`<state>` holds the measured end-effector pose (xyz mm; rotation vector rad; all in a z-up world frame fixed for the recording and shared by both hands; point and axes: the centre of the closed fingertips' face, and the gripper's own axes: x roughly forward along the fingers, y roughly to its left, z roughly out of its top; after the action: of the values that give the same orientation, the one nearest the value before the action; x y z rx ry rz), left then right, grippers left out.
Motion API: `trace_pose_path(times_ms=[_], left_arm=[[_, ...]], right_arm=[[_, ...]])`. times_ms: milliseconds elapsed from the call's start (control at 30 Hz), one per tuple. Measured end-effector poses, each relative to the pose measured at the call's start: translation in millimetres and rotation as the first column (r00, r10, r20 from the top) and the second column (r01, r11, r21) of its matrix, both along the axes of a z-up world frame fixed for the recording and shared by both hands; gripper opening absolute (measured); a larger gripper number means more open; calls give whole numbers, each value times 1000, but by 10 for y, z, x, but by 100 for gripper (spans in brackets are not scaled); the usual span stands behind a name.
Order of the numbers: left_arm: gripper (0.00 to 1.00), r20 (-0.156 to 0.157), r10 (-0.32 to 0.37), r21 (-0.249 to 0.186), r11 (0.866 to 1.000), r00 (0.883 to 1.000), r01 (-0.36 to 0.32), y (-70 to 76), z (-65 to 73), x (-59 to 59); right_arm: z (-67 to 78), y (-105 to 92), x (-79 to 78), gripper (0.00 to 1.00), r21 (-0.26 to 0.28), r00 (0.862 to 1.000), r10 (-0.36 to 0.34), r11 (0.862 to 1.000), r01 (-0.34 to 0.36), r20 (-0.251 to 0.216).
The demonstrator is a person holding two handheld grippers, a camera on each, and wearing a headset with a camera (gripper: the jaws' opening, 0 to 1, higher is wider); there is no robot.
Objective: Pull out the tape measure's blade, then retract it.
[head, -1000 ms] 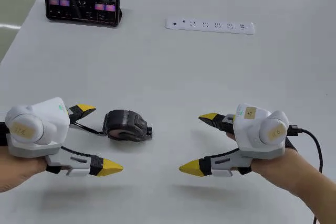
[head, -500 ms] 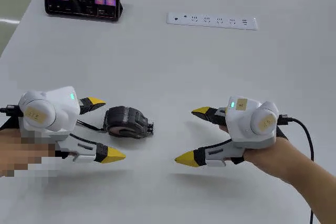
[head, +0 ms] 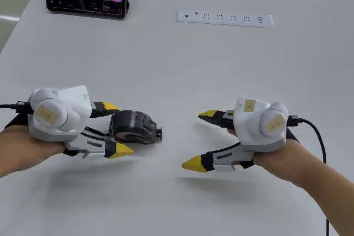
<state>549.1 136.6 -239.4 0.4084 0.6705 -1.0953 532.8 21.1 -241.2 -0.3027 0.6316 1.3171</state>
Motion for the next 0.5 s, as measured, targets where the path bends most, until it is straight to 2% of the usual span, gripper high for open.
trace_pose_path(times_ms=[500], left_arm=[[36,15,-34,18,999,999,34,-39,-16,35]], right_arm=[[-38,7,7,69,-6,1000,10,1000,-10,1]])
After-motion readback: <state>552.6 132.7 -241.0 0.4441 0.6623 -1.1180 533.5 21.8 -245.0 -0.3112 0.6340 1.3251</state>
